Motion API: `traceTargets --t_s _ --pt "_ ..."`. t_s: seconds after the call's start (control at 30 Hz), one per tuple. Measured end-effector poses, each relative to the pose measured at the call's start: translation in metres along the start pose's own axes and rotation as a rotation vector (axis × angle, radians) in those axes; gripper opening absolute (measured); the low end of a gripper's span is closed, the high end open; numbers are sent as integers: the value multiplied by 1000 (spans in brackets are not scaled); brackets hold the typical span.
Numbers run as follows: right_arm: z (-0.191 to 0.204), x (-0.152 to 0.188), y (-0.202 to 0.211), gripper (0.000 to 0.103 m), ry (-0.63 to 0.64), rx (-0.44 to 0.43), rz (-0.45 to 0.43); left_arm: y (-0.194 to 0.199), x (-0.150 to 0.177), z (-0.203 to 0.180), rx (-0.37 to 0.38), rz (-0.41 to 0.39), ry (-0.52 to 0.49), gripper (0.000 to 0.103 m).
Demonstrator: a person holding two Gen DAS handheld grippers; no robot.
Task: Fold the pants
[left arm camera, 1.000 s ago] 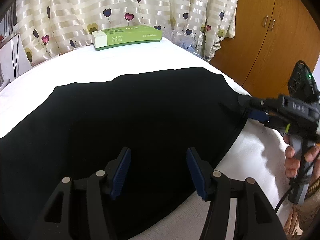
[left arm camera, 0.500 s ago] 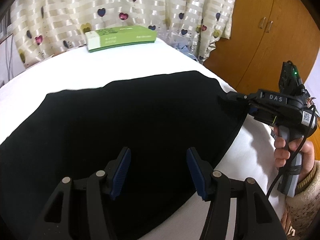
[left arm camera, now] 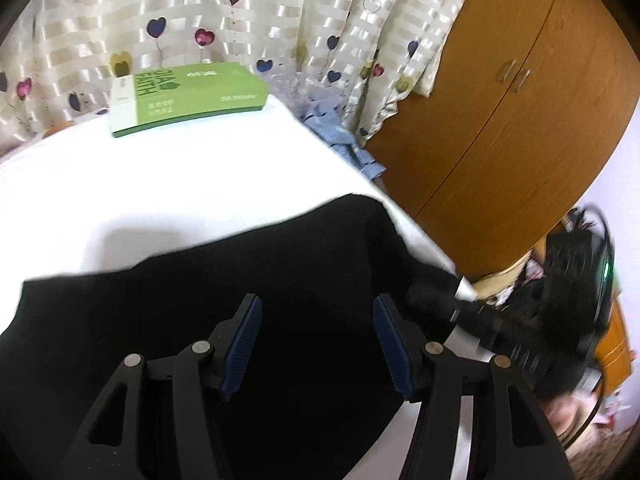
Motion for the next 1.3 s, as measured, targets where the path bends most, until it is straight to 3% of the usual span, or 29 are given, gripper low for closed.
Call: traceTargets --t_s 0.4,1.03,1.07,1.3 --pt "33 17 -13 6 161 -35 44 -25 -21 -11 166 63 72 68" --pt "69 42 -15 6 304 -126 105 -43 -16 16 113 113 166 67" --pt "70 42 -14 6 303 -134 106 -44 -16 18 110 113 168 65" --pt "80 45 -12 6 309 -144 107 -40 -13 32 49 107 183 11"
Point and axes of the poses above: each gripper's, at about its wrist camera, not at the fingertips, and y roughly against the way its jaws point, z to its left, x to its underside, the point moved 10 cm from there along -y, roughly the way its jaws point, and after that the axes turned 1 degree about x, right-handed, at the moved point
